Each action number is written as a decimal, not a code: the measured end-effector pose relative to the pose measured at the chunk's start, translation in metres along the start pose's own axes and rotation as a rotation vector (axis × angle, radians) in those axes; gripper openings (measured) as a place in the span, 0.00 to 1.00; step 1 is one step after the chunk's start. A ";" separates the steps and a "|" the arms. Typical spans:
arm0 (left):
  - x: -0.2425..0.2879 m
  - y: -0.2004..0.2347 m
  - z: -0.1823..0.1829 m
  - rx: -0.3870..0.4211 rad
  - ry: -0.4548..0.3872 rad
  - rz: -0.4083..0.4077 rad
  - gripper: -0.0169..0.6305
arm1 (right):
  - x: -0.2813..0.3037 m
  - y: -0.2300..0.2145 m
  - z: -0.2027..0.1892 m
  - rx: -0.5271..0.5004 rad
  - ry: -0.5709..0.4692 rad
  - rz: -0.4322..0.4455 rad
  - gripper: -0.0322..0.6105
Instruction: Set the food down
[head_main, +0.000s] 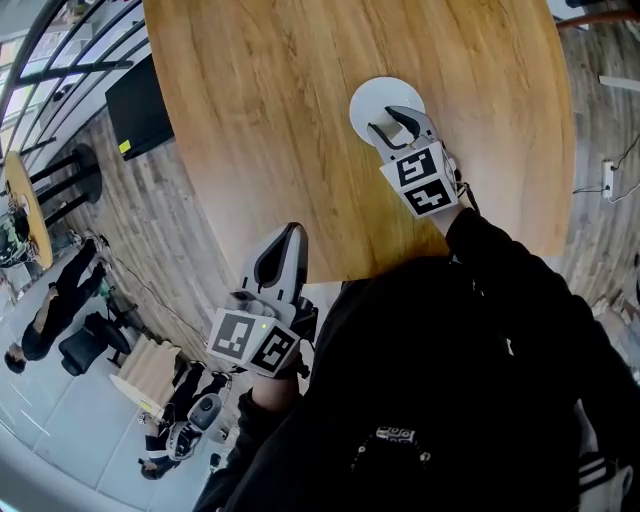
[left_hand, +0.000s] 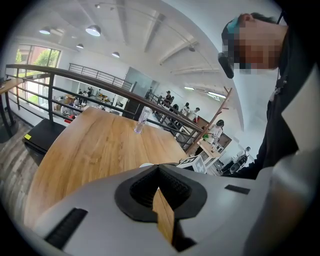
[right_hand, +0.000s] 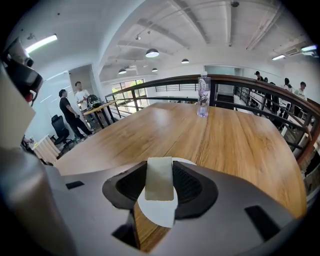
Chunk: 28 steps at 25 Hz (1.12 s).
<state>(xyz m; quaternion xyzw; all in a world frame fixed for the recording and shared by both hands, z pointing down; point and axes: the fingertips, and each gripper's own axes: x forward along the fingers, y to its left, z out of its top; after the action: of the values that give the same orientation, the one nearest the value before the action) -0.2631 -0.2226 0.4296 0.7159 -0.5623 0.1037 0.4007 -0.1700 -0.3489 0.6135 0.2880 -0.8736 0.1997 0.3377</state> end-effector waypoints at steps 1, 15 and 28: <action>0.000 0.000 0.000 -0.003 0.000 0.002 0.02 | 0.003 -0.001 -0.003 -0.004 0.010 -0.001 0.32; -0.005 0.012 -0.015 -0.060 0.000 0.035 0.02 | 0.043 -0.013 -0.046 -0.060 0.139 -0.019 0.32; -0.013 0.018 -0.019 -0.080 -0.020 0.046 0.02 | 0.055 -0.006 -0.056 -0.120 0.187 -0.020 0.36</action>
<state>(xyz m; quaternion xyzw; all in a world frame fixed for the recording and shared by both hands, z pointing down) -0.2782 -0.2013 0.4427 0.6871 -0.5865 0.0830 0.4207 -0.1725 -0.3436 0.6919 0.2560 -0.8458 0.1695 0.4363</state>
